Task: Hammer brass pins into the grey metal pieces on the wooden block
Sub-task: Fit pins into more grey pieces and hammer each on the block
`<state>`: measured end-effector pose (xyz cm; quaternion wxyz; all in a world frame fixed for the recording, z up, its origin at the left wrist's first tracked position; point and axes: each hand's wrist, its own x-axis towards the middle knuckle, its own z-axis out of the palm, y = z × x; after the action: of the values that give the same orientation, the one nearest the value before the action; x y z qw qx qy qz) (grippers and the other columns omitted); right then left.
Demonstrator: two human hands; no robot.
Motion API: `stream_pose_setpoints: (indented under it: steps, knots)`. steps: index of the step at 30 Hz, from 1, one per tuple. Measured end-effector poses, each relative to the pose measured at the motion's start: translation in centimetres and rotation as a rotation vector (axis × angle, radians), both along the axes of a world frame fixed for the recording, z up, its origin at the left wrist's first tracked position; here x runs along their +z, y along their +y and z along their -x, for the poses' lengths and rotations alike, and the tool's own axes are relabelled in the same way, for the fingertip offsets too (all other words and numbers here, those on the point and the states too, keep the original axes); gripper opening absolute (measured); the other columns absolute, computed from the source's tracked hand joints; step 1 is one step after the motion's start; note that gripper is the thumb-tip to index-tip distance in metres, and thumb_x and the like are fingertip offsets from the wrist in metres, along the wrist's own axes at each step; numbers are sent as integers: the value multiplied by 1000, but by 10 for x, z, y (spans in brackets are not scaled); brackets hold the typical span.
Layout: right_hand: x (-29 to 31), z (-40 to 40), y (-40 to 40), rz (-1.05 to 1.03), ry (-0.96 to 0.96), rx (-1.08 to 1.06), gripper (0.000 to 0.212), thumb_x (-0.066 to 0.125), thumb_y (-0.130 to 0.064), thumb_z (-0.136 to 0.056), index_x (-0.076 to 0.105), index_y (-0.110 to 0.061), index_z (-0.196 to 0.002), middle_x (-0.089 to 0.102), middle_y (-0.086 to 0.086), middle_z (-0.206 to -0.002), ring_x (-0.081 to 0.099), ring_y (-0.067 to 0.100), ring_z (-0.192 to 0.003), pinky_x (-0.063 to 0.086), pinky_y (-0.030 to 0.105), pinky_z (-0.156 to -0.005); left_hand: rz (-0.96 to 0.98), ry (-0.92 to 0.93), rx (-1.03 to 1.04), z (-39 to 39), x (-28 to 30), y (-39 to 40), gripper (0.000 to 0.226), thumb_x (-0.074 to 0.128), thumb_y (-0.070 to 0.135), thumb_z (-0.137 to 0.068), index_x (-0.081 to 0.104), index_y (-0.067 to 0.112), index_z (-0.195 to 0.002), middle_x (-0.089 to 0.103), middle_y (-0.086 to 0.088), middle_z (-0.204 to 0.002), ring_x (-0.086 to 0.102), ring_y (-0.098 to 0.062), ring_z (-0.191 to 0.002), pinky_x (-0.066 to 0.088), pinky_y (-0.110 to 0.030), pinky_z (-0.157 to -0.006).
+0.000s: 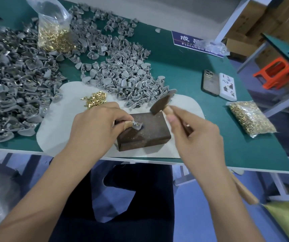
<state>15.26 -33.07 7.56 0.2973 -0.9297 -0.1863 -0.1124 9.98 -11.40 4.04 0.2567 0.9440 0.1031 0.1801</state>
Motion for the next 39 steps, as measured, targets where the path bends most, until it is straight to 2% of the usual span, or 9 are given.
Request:
stream_pose_setpoints:
  steps: [6,9,12,16,19,24,27,34,39]
  knots:
    - [-18,-40,-24,106,110,-185,46,49,-14,-101,57,-36,-142,51,0,-102,56,30,-98,36,35,-73,19,-16,-7,0,-5,-1,8,69,50,-88,73,47,-94,59,19,-86,46,-2,-73,30,-18,-57]
    - [-30,-43,-23,205,191,-155,56,46,0,-97,60,-31,-142,63,7,-112,51,37,-108,43,41,-85,19,-20,-4,1,-6,-3,10,67,50,-90,72,46,-96,58,20,-89,50,-4,-74,31,-19,-57]
    - [-34,-38,-16,301,85,-129,45,50,-11,-100,64,-32,-138,65,-1,-133,44,33,-120,37,44,-104,49,-82,16,9,-7,-8,4,69,43,-89,71,43,-92,59,20,-91,56,-2,-77,40,-23,-56]
    - [-20,-13,21,-115,-197,184,22,61,-20,-100,75,-22,-117,69,-4,-111,57,23,-109,43,34,-99,135,-164,105,25,-14,-8,6,70,40,-86,65,40,-90,58,21,-97,49,-3,-76,42,-20,-56]
    - [-16,4,68,-117,-162,456,18,71,-20,-94,76,-21,-111,69,-4,-102,60,21,-100,48,38,-91,151,-209,156,31,-17,4,12,71,39,-84,65,38,-94,58,20,-98,43,0,-75,37,-19,-56]
    - [-28,9,136,-72,-145,436,13,72,-15,-92,78,-17,-104,71,-1,-101,62,26,-97,50,47,-86,155,-217,256,49,-21,46,10,69,36,-88,67,37,-98,59,17,-99,52,-5,-75,49,-32,-58]
    - [-34,15,171,-87,-114,484,9,73,-16,-91,78,-18,-98,69,-2,-95,62,23,-94,51,42,-82,163,-195,342,62,-24,73,7,68,38,-90,68,37,-97,60,18,-101,58,-8,-75,53,-37,-62]
    - [-40,26,240,-22,-31,565,10,70,-25,-93,77,-26,-100,68,-9,-95,59,14,-96,50,37,-84,171,-191,459,90,-29,128,12,69,36,-90,73,37,-101,64,19,-101,62,-3,-85,54,-32,-65]
    - [-40,29,281,25,10,543,11,67,-30,-95,76,-31,-100,68,-15,-98,58,6,-96,44,24,-75,130,-133,522,104,-30,157,15,66,39,-92,73,36,-105,65,17,-100,62,-6,-90,50,-27,-63]
